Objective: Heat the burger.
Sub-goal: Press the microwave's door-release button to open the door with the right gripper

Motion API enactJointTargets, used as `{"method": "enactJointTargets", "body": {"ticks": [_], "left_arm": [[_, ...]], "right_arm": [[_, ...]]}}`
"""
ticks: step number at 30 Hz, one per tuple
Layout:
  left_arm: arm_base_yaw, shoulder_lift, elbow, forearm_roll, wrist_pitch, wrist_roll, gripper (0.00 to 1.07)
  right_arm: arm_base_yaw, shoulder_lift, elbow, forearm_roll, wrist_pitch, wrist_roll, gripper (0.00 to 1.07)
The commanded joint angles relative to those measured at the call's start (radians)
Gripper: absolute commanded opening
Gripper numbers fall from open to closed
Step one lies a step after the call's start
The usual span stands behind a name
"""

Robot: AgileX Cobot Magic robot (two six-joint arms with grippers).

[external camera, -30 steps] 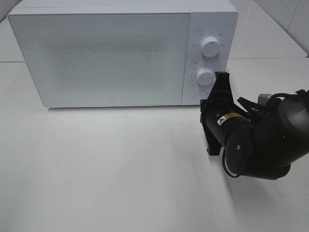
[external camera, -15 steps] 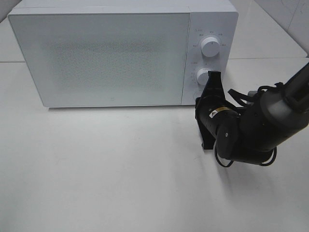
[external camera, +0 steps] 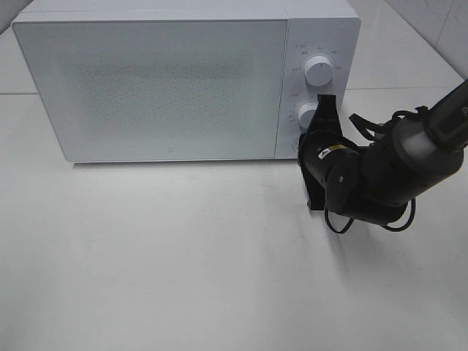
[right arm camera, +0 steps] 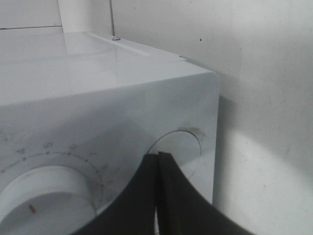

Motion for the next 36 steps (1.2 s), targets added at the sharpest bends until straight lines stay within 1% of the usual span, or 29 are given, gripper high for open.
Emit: {"method": "enactJointTargets", "body": {"ticks": [1, 7, 13, 20, 24, 26, 27, 29, 31, 36], "left_arm": [[0.003, -0.005, 0.000, 0.000, -0.010, -0.006, 1.00], [0.003, -0.005, 0.000, 0.000, -0.010, -0.006, 1.00], [0.003, -0.005, 0.000, 0.000, -0.010, -0.005, 1.00], [0.003, -0.005, 0.000, 0.000, -0.010, -0.005, 1.00], [0.003, -0.005, 0.000, 0.000, -0.010, -0.005, 1.00], [0.003, -0.005, 0.000, 0.000, -0.010, -0.005, 1.00], [0.003, -0.005, 0.000, 0.000, -0.010, -0.005, 1.00], [0.003, -0.005, 0.000, 0.000, -0.010, -0.005, 1.00], [0.003, -0.005, 0.000, 0.000, -0.010, -0.005, 1.00], [0.003, -0.005, 0.000, 0.000, -0.010, -0.005, 1.00]], "right_arm": [[-0.004, 0.024, -0.022, 0.000, 0.001, -0.021, 0.00], [-0.005, 0.060, -0.064, 0.008, -0.061, -0.029, 0.00], [-0.016, 0.062, -0.090, 0.027, -0.074, -0.053, 0.00], [-0.016, 0.062, -0.140, 0.043, -0.196, -0.077, 0.00], [-0.016, 0.062, -0.163, 0.057, -0.229, -0.077, 0.00], [-0.016, 0.073, -0.200, 0.060, -0.263, -0.080, 0.00], [-0.016, 0.073, -0.200, 0.060, -0.263, -0.080, 0.00], [-0.016, 0.094, -0.242, 0.056, -0.275, -0.078, 0.00], [-0.016, 0.100, -0.253, 0.056, -0.273, -0.080, 0.00], [-0.016, 0.100, -0.251, 0.058, -0.267, -0.099, 0.00]]}}
